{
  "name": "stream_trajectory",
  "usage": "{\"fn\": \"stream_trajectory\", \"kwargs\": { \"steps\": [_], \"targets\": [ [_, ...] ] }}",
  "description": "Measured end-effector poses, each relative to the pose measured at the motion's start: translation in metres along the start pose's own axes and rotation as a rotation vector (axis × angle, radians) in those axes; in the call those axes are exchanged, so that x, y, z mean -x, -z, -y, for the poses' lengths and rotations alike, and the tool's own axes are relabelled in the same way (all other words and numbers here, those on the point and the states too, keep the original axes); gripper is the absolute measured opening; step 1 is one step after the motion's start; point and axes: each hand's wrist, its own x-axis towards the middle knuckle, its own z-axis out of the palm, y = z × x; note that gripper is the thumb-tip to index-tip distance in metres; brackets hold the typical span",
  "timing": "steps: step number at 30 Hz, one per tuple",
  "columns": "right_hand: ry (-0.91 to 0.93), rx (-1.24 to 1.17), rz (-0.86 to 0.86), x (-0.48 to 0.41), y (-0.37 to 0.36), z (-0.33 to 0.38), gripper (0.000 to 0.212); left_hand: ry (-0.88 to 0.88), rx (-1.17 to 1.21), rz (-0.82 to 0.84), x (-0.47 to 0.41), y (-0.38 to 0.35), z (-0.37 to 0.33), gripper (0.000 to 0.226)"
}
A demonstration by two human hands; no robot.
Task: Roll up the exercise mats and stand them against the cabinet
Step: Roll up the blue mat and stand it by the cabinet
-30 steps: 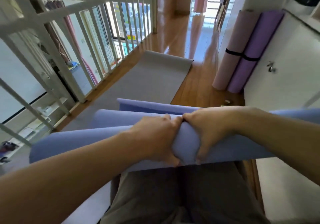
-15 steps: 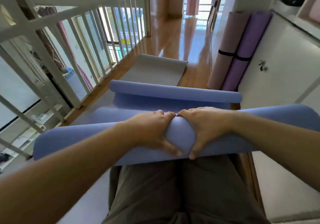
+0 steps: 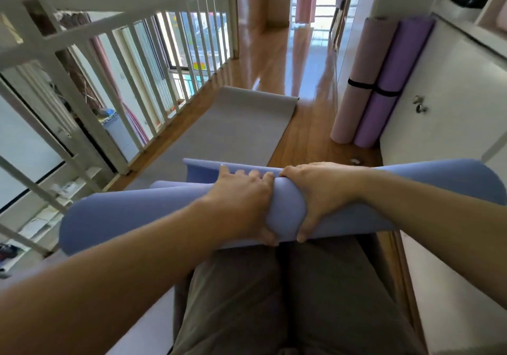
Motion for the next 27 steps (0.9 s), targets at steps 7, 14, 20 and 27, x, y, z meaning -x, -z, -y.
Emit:
{"fn": "stream_trajectory", "kwargs": {
  "steps": [7,14,20,27],
  "targets": [
    [-0.046,0.16,-0.224,0.004,-0.019,0.006,0.109,-0.03,0.142,-0.095,-0.004,-0.007,0.014,0.102],
    [0.008,0.139,-0.299,-0.005,-0.016,0.0,0.103,0.0,0.178,-0.024,-0.016,0.005,0.022,0.096],
    [0.034,0.182,-0.335,-0.001,-0.023,-0.004,0.098,0.028,-0.003,-0.312,0.001,-0.023,-0.005,0.1],
    [0.111,0.157,-0.138,0.013,0.012,0.006,0.098,-0.025,0.09,-0.224,0.018,0.009,0.002,0.092]
  ]
}}
